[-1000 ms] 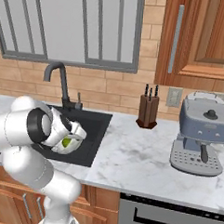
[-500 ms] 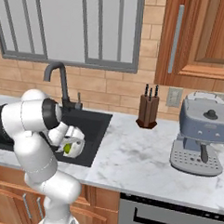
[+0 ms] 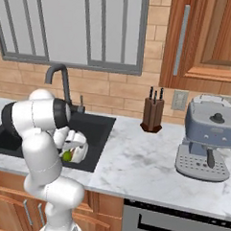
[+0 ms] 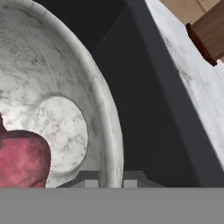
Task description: Dump the lime and onion from the bowl so the bowl can be washed. Place the bowl in the sink after clearing the leftovers.
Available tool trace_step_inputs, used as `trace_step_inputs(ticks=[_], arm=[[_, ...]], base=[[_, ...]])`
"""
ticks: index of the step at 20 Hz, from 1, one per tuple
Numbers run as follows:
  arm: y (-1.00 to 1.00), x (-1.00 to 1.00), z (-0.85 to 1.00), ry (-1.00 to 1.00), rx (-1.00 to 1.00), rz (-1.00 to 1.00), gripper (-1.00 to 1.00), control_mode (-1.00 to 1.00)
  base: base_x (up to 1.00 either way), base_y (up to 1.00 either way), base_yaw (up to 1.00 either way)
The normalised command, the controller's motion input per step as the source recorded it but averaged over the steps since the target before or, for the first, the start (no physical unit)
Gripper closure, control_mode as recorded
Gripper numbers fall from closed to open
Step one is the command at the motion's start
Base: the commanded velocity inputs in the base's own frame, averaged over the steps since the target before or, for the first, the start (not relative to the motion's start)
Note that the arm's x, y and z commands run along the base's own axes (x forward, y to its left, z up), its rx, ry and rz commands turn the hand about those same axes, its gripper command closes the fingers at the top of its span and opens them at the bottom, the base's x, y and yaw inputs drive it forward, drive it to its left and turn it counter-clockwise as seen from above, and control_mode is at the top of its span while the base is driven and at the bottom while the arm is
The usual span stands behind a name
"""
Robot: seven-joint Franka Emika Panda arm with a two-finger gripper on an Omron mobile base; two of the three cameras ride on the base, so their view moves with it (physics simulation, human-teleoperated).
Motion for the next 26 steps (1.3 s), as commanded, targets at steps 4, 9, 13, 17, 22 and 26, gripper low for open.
trace_step_inputs(ticks=[4,9,13,17,22,26], arm=[[-0.31,0.08,0.00,-0.05,-0.20,0.01,1.00,-1.00],[0.08,0.00,-0.01,0.03,-0.14,0.00,1.00,-1.00],[0.13,-0.01,0.01,-0.03,-0.22,0.00,1.00,-1.00],[-0.14,0.00,0.05,-0.04,-0.07,-0.01,1.00,-1.00],[-0.08,0.00,0.11,-0.12,-0.01,0.00,1.00,-1.00],[-0.16,-0.03,0.43,-0.18,0.00,0.00,1.00,-1.00]], base=[[0.00,0.00,0.00],[0.00,0.00,0.00],[0.00,0.00,0.00],[0.00,0.00,0.00],[0.00,0.00,0.00],[0.00,0.00,0.00]])
